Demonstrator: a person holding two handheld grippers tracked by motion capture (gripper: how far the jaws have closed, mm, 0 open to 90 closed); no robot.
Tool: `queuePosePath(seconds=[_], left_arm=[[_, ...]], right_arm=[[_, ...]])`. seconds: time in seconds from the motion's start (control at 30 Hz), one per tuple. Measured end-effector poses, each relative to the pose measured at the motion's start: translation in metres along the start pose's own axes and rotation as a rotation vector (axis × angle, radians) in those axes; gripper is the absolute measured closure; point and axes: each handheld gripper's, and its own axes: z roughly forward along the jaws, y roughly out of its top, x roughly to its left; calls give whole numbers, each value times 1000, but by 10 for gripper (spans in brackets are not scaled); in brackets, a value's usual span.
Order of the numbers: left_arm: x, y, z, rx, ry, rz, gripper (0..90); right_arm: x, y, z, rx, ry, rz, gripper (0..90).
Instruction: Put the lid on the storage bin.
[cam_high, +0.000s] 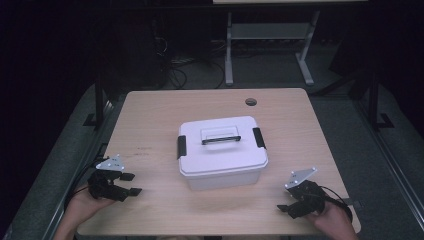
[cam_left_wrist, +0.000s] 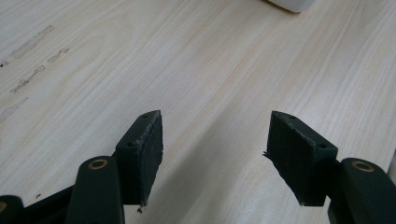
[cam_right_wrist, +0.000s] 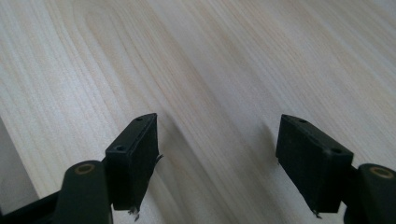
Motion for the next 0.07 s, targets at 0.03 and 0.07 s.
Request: queuePosePath(seconds=[0.03, 0.07], left_arm=[[0, -1, 0, -1, 1, 5, 353], [-1, -2, 1, -3, -2, -1, 350]], right_arm=[[0, 0, 0, 0, -2, -4, 290], [0, 0, 0, -2, -2, -5, 290]])
